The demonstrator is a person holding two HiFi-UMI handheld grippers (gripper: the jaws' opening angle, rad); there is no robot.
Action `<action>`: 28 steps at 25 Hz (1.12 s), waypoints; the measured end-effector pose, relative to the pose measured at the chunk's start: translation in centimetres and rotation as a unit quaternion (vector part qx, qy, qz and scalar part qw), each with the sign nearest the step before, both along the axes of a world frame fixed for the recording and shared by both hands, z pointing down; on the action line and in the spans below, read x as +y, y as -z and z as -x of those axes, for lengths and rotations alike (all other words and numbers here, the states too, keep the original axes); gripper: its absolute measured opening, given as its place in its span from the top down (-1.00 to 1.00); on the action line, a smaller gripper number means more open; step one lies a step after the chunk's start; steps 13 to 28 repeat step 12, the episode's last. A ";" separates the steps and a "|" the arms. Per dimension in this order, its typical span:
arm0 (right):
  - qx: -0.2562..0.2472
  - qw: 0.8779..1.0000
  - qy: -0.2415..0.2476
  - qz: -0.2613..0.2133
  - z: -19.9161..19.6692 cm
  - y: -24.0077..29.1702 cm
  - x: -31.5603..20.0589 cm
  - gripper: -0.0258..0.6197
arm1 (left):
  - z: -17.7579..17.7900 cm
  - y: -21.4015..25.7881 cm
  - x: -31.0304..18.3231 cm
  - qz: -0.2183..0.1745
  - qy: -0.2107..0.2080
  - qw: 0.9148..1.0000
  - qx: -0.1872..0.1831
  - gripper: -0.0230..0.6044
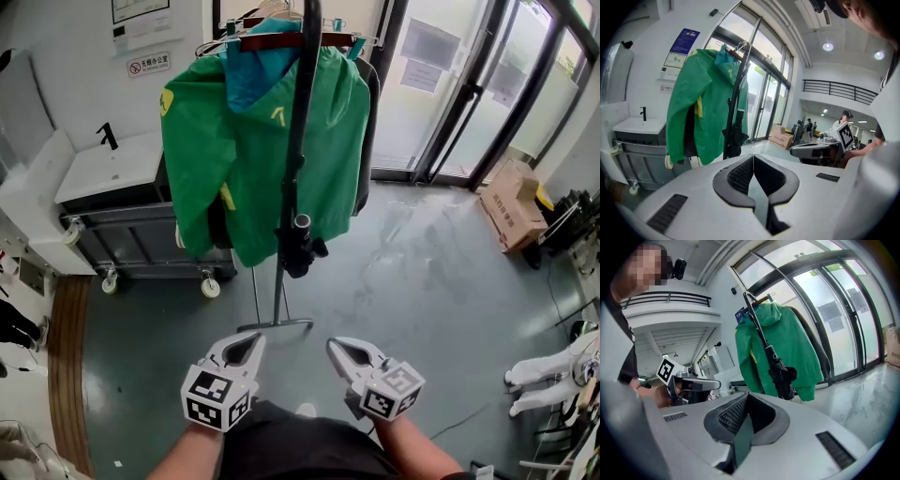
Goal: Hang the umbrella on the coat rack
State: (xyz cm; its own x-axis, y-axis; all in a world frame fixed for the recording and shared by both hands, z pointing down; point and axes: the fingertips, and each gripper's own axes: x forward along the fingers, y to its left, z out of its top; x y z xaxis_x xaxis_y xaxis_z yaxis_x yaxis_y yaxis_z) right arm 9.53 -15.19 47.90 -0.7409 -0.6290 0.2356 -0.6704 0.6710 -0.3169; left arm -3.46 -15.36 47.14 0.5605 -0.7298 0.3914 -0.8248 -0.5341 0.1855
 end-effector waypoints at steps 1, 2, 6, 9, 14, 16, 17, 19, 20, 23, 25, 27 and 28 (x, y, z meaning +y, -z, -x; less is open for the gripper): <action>0.000 1.000 0.000 0.000 0.0 0.0 -0.1 0.89 | 0.0 0.0 -0.1 -0.001 -0.001 1.000 0.000 0.88; 0.000 1.000 0.000 0.001 0.0 0.0 -0.1 0.89 | -0.1 0.1 -0.1 -0.001 -0.002 1.000 0.001 0.88; 0.002 1.000 0.002 0.002 0.2 -0.1 0.0 0.89 | -0.2 -0.1 0.0 0.001 -0.007 1.000 -0.001 0.88; 0.005 1.000 0.002 0.001 0.2 -0.1 0.0 0.89 | -0.4 0.0 0.0 0.001 -0.013 1.000 -0.002 0.88; 0.007 1.000 0.004 -0.001 0.3 0.0 -0.1 0.89 | -0.5 0.1 -0.1 -0.001 -0.017 1.000 -0.004 0.88; 0.007 1.000 0.004 -0.001 0.3 0.0 -0.1 0.89 | -0.5 0.1 -0.1 -0.001 -0.017 1.000 -0.004 0.88; 0.007 1.000 0.004 -0.001 0.3 0.0 -0.1 0.89 | -0.5 0.1 -0.1 -0.001 -0.017 1.000 -0.004 0.88; 0.007 1.000 0.004 -0.001 0.3 0.0 -0.1 0.89 | -0.5 0.1 -0.1 -0.001 -0.017 1.000 -0.004 0.88; 0.007 1.000 0.004 -0.001 0.3 0.0 -0.1 0.89 | -0.5 0.1 -0.1 -0.001 -0.017 1.000 -0.004 0.88; 0.007 1.000 0.004 -0.001 0.3 0.0 -0.1 0.89 | -0.5 0.1 -0.1 -0.001 -0.017 1.000 -0.004 0.88; 0.007 1.000 0.004 -0.001 0.3 0.0 -0.1 0.89 | -0.5 0.1 -0.1 -0.001 -0.017 1.000 -0.004 0.88; 0.007 1.000 0.004 -0.001 0.3 0.0 -0.1 0.89 | -0.5 0.1 -0.1 -0.001 -0.017 1.000 -0.004 0.88; 0.007 1.000 0.004 -0.001 0.3 0.0 -0.1 0.89 | -0.5 0.1 -0.1 -0.001 -0.017 1.000 -0.004 0.88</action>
